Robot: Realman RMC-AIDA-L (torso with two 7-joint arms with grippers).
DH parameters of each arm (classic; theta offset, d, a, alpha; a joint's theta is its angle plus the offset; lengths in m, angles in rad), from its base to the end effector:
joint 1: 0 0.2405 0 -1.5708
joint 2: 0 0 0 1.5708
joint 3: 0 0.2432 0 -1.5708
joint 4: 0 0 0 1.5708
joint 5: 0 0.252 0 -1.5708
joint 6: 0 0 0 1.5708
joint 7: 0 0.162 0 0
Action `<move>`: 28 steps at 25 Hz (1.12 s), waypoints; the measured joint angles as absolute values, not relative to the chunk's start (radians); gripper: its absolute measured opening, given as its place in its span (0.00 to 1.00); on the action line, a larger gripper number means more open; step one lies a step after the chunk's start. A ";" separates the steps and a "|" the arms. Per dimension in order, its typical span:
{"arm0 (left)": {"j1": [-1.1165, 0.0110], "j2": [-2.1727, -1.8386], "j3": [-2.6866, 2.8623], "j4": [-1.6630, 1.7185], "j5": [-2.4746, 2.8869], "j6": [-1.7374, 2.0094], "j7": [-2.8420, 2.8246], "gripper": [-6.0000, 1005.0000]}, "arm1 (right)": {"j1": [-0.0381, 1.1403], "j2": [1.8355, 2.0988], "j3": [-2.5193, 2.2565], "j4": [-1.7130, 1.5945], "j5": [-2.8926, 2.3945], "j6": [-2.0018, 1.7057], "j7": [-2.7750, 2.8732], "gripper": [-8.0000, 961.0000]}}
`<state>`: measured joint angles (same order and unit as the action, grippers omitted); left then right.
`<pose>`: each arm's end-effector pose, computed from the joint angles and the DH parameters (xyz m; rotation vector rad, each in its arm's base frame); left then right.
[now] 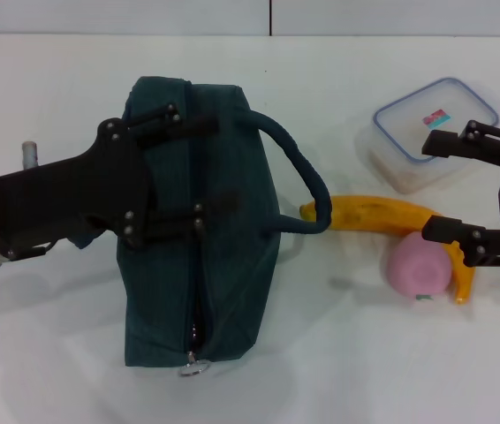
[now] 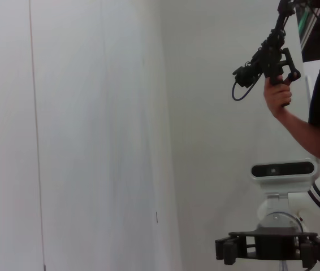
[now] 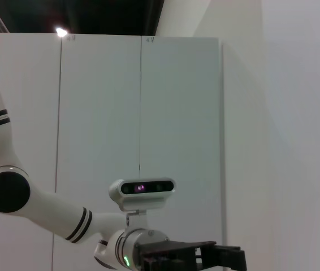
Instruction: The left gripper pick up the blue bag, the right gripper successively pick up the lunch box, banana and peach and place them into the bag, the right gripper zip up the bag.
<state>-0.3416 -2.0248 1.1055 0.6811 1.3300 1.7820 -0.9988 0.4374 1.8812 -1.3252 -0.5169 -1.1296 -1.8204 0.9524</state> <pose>-0.2303 0.3132 0.0136 -2.6080 0.0022 -1.2351 0.2314 0.3209 0.0267 -2.6977 -0.0456 1.2715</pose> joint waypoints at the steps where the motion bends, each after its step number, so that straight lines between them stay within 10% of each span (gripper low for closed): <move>1: -0.341 -2.025 1.106 0.681 1.330 1.782 -1.000 0.78 | 0.437 1.882 -1.325 -0.517 -1.130 -1.820 0.952 0.85; 28: -0.296 -2.064 0.855 0.904 1.511 1.715 -1.569 0.76 | 0.443 1.874 -1.325 -0.515 -1.132 -1.817 0.963 0.85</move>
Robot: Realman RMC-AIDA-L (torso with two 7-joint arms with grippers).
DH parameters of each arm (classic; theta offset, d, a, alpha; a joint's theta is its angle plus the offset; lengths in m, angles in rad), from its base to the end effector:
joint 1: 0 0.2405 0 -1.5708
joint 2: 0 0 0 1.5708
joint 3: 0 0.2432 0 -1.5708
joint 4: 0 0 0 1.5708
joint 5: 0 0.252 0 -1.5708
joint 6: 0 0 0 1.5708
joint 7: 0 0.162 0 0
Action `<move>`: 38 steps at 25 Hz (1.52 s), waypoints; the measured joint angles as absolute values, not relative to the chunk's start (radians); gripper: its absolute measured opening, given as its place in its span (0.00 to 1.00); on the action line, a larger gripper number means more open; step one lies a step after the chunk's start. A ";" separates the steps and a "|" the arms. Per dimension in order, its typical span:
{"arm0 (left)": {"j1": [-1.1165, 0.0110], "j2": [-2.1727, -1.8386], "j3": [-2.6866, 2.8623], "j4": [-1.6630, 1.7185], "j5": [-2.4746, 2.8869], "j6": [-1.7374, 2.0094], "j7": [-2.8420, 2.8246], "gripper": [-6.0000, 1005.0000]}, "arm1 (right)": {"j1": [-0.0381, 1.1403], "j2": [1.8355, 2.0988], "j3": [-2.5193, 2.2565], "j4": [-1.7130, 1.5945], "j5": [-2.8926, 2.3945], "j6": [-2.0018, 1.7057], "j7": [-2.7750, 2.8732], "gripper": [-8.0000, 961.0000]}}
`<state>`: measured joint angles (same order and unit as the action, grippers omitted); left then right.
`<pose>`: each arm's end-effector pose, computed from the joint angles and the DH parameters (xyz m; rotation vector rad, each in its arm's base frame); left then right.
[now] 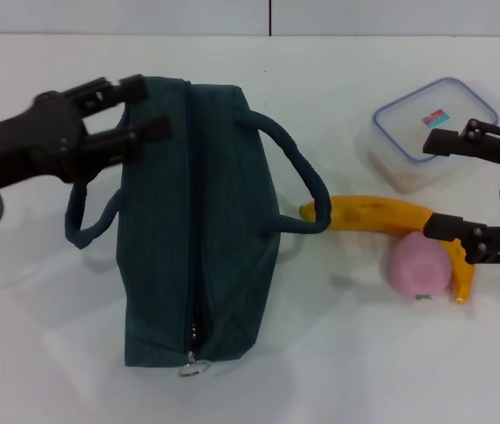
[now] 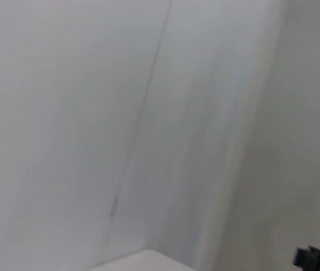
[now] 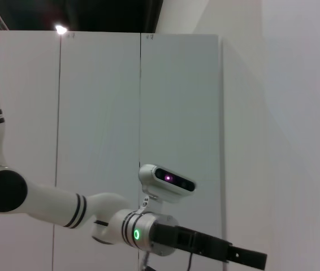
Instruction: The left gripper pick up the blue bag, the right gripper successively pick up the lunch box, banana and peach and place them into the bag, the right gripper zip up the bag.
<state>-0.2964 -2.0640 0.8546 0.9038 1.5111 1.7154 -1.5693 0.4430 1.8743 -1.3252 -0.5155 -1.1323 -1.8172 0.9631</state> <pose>-0.2466 0.3315 0.0629 -2.5377 -0.6249 -1.1635 0.2316 0.3230 0.0285 -2.7065 -0.0372 1.2610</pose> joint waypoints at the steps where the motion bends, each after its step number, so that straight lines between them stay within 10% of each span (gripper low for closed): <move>1: -0.284 -2.072 0.834 0.920 1.512 1.714 -1.583 0.76 | 0.443 1.874 -1.325 -0.515 -1.133 -1.817 0.966 0.85; 14: -0.188 -2.094 0.795 0.955 1.505 1.681 -1.639 0.75 | 0.451 1.870 -1.301 -0.517 -1.134 -1.815 0.995 0.85; 38: -0.353 -2.088 0.814 0.863 1.658 1.496 -1.770 0.74 | 0.444 1.875 -1.299 -0.507 -1.147 -1.786 0.993 0.85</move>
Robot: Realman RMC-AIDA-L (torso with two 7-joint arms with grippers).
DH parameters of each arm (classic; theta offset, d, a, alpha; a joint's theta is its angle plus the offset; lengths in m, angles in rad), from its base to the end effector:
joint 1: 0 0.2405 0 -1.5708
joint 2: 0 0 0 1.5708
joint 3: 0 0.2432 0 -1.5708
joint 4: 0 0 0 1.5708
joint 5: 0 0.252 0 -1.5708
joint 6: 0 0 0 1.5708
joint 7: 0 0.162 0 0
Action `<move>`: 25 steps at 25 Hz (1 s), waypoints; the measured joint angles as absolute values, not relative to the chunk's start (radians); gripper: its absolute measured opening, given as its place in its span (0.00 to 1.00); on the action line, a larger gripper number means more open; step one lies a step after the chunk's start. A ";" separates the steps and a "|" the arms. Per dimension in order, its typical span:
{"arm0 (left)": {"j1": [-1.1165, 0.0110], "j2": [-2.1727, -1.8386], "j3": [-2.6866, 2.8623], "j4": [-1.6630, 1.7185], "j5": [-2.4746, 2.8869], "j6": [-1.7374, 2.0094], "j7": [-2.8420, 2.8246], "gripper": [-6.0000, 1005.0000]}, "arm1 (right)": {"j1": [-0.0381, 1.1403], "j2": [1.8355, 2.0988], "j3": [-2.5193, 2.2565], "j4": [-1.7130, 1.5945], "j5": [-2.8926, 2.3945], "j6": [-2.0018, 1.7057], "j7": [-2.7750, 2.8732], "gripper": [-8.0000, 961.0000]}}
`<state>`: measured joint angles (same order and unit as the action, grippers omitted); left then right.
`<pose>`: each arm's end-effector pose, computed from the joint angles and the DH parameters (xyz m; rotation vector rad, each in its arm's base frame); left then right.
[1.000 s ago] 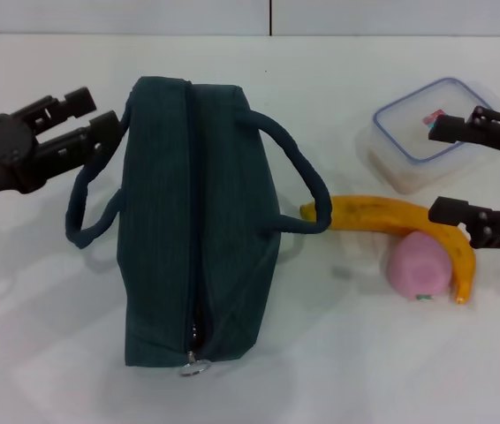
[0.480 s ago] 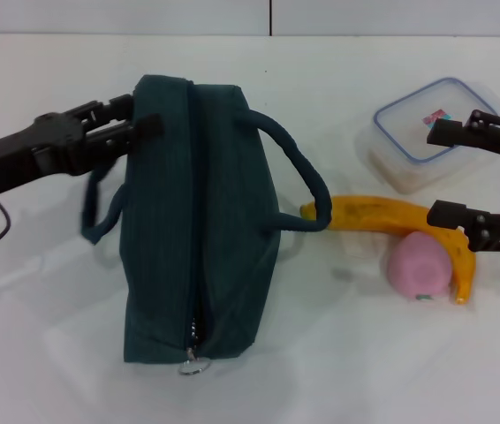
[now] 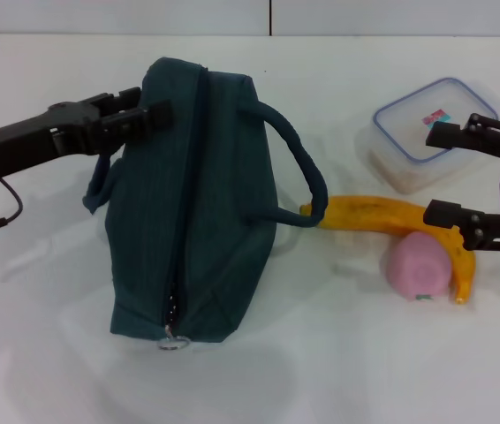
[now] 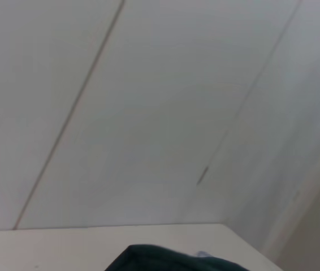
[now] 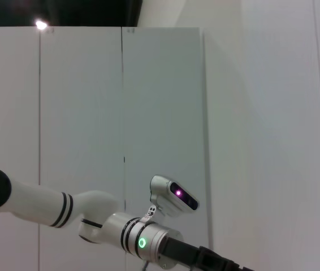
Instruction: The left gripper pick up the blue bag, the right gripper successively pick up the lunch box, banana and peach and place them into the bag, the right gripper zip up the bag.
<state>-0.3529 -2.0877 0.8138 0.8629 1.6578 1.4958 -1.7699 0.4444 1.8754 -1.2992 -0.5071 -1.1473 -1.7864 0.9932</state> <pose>-0.2676 0.3647 0.0428 -2.3935 -1.0145 -1.0106 0.2362 0.3286 0.0290 -2.6929 0.0315 1.2316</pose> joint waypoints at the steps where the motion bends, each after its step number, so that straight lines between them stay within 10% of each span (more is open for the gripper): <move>1: -0.355 -2.087 0.814 0.863 1.660 1.486 -1.780 0.74 | 0.444 1.876 -1.299 -0.507 -1.148 -1.780 0.993 0.85; 11: -0.386 -2.081 0.813 0.816 1.669 1.447 -1.778 0.73 | 0.423 1.887 -1.299 -0.505 -1.148 -1.767 0.996 0.85; 25: -0.408 -2.074 0.821 0.815 1.676 1.445 -1.750 0.21 | 0.386 1.991 -1.141 -0.387 -1.132 -1.727 0.945 0.85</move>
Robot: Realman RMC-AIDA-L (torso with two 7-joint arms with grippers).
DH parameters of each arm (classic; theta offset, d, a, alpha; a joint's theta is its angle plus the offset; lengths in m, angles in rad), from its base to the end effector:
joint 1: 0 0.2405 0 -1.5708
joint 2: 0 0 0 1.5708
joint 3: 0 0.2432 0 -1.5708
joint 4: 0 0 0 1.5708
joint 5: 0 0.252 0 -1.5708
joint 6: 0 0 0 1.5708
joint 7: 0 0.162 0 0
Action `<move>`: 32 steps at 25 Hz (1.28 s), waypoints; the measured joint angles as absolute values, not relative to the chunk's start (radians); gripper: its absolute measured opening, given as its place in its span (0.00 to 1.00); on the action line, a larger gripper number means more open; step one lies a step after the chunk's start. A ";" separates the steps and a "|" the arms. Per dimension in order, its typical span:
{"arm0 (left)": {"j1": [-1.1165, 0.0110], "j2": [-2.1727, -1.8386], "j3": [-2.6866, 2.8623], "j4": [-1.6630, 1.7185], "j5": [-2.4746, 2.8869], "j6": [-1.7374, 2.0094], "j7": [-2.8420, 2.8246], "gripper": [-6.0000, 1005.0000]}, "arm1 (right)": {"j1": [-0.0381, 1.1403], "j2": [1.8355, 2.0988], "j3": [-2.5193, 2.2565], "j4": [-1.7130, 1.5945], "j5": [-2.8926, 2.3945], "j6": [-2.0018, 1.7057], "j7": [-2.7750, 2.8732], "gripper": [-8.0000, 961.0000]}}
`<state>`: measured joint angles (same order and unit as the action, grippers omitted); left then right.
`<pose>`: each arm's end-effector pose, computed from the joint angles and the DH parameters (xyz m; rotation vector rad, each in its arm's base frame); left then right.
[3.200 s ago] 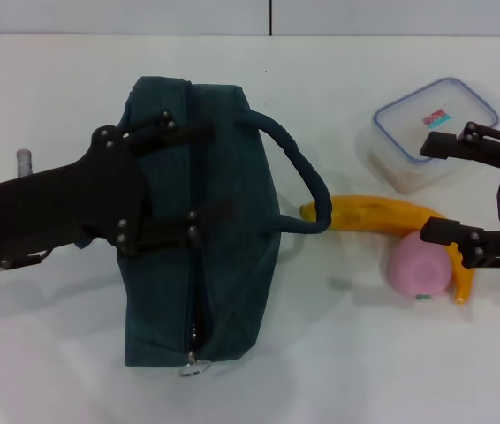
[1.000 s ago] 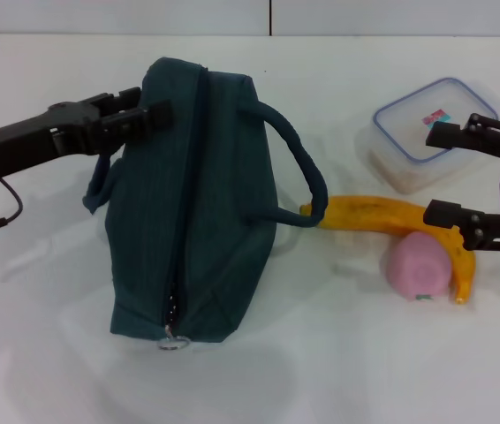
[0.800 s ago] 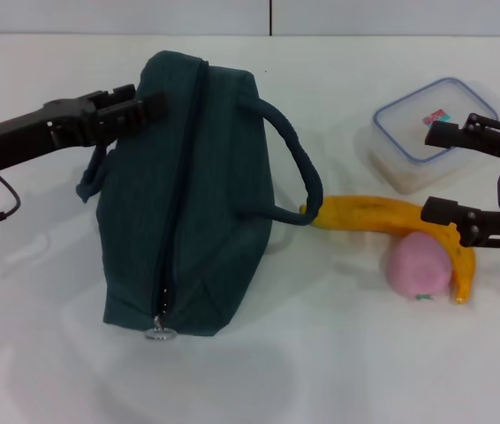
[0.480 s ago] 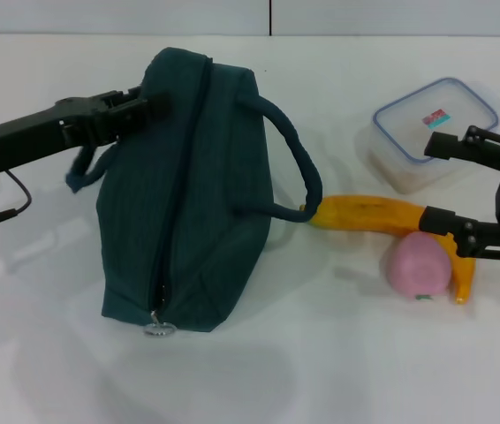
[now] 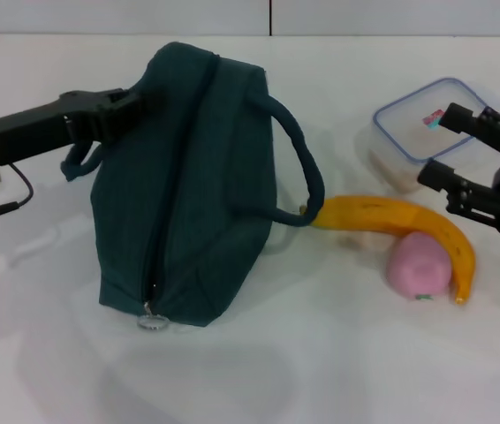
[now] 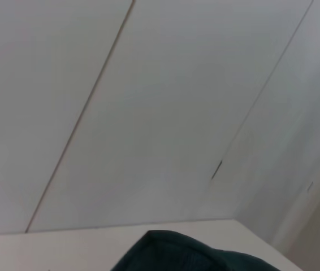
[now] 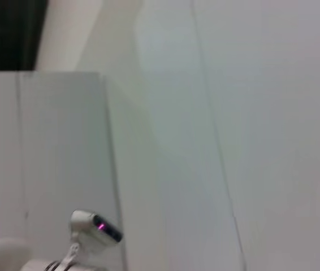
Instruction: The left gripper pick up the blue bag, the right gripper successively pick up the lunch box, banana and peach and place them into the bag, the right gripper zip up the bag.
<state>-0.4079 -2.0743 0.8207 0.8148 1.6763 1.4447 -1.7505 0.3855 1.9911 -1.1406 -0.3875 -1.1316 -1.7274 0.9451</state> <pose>-0.2629 0.3810 0.0360 -2.4032 -0.9976 -0.9687 0.2617 0.3172 0.0025 -2.4161 0.2940 1.3196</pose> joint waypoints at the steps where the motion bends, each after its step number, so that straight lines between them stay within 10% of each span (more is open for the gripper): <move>1: -0.408 -2.074 0.819 0.815 1.673 1.445 -1.746 0.19 | 0.386 1.999 -1.133 -0.369 -1.117 -1.725 0.945 0.85; 12: -0.444 -2.067 0.842 0.817 1.724 1.448 -1.740 0.05 | 0.401 2.024 -1.092 -0.071 -0.672 -1.622 1.218 0.85; 32: -0.442 -2.069 0.864 0.817 1.737 1.470 -1.736 0.05 | 0.529 1.982 -1.103 -0.103 -0.691 -1.057 1.781 0.85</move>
